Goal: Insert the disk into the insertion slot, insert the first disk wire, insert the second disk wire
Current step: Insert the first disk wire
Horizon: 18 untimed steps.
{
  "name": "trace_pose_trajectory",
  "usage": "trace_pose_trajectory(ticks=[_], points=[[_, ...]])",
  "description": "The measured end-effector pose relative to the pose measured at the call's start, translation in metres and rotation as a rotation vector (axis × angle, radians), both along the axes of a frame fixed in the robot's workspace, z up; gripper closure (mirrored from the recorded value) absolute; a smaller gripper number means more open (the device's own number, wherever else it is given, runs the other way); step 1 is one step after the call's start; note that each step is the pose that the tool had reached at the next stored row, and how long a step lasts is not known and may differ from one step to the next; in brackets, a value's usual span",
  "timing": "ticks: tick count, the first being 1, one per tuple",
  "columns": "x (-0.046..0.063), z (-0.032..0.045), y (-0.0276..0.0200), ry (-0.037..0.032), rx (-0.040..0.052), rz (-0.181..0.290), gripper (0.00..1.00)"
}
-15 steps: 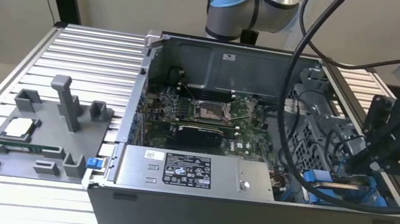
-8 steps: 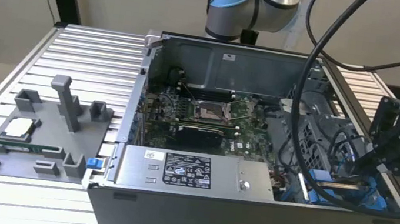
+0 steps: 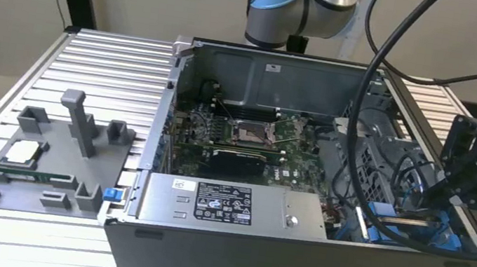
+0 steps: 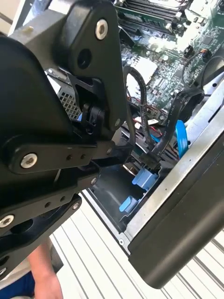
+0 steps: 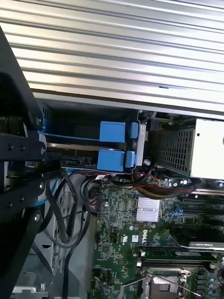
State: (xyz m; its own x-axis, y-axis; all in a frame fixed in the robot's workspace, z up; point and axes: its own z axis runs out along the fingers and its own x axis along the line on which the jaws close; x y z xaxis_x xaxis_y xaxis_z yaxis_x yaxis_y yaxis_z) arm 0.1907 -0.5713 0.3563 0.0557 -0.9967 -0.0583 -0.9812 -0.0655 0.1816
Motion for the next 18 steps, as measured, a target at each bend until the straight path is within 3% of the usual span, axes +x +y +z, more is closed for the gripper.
trace_pose_trajectory(ticks=[18], points=[[0.0023, -0.0074, -0.0008, -0.0002, 0.0044, -0.041, 1.0]])
